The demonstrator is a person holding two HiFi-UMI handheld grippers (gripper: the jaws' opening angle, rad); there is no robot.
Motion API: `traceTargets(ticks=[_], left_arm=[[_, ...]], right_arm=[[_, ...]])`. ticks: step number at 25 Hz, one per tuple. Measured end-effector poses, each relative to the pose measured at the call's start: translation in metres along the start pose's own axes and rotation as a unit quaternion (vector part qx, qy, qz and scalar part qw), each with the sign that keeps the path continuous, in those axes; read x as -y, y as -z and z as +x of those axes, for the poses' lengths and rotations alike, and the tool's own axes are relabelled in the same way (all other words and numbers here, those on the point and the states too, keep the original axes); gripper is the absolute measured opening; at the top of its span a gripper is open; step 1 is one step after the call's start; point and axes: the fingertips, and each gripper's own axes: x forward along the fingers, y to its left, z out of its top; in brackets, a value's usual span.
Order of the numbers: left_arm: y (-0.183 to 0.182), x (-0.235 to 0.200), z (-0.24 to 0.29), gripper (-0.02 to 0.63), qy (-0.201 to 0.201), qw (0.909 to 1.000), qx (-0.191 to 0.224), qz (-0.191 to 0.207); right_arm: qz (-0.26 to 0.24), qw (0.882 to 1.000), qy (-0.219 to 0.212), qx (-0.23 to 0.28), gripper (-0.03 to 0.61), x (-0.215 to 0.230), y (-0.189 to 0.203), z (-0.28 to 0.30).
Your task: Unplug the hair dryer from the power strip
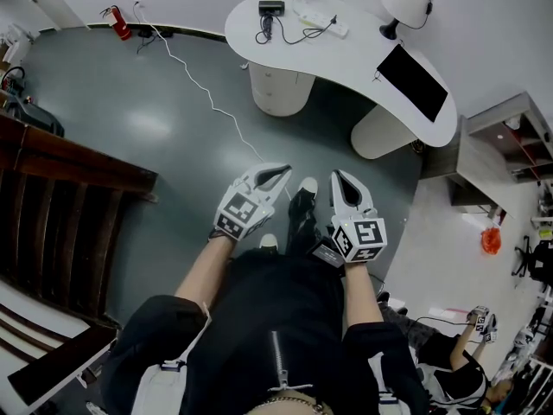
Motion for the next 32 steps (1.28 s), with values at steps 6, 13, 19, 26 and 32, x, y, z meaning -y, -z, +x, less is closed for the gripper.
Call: traceTargets(ticks=[6, 13, 19, 26, 32], left_arm=[[-0.01, -0.031, 0.041, 0.014, -0.005, 0.9999, -0.01, 0.003], [-0.033, -0.063, 0.103, 0.014, -0.009, 0.9998, -0.017, 0.004], [-0.064, -0.093, 0.162, 0.014, -0.023, 0.9996, -0.015, 0.004], [-0.094, -0.136, 0.217, 0.014, -0.05, 0.9986, -0.014, 0.005], [-0.099, -0.156, 0.245, 0.014, -0.064, 0.9976, -0.024, 0.004]], right_arm=[[0.006, 1.0, -0.007, 0.002, 0.005, 0.039, -0.013, 0.041], [0.013, 1.0, -0.017, 0.009, 0.005, 0.097, -0.041, 0.09], [0.01, 0.999, -0.032, 0.009, 0.005, 0.154, -0.071, 0.132], [0.004, 0.998, -0.053, 0.022, 0.005, 0.211, -0.108, 0.183], [0.013, 0.998, -0.067, 0.013, 0.005, 0.245, -0.116, 0.216]])
